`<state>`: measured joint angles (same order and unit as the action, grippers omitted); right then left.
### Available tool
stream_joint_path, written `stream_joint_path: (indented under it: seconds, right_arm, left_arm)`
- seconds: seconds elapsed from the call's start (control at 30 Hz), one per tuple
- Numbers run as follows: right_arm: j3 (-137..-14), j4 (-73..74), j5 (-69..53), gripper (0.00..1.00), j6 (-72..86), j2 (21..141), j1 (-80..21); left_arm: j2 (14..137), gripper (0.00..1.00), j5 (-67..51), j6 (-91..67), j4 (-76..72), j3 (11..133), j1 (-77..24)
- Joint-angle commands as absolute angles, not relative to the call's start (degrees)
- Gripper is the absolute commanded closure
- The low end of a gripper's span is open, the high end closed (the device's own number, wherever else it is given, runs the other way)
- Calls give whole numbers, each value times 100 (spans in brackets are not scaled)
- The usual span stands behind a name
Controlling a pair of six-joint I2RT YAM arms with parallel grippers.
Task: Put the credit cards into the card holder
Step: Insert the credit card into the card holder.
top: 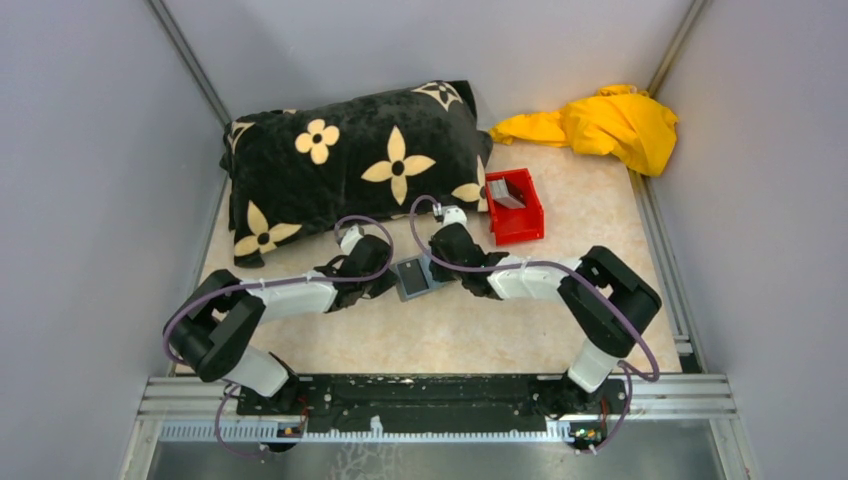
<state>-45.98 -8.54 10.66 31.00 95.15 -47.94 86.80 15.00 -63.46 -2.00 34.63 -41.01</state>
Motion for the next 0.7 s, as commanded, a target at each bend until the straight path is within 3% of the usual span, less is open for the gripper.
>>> stream_joint_path:
  seconds: [0.0, 0.2, 0.3, 0.5, 0.67]
  right_arm:
    - [-5338, -482, 1243, 86, 2626, 9050, -4829]
    - [-5836, -40, 1478, 66, 2263, 8790, -4553]
    - [-5924, -75, 1528, 62, 2091, 8573, -4205]
    - [-6282, 4, 2634, 43, 1140, 8389, -3968]
    - [-6687, 465, 2942, 37, 1050, 8670, -3515]
  left_arm:
    - [9210, 100, 1715, -6108, 1456, 3083, -4078]
    - [9373, 100, 1714, -6035, 1334, 3106, -4069]
    - [9487, 100, 1692, -5965, 1269, 3133, -4052]
    - [9592, 100, 1581, -5860, 1093, 3120, -4026]
    - [9585, 100, 1517, -5781, 1031, 3109, -3978]
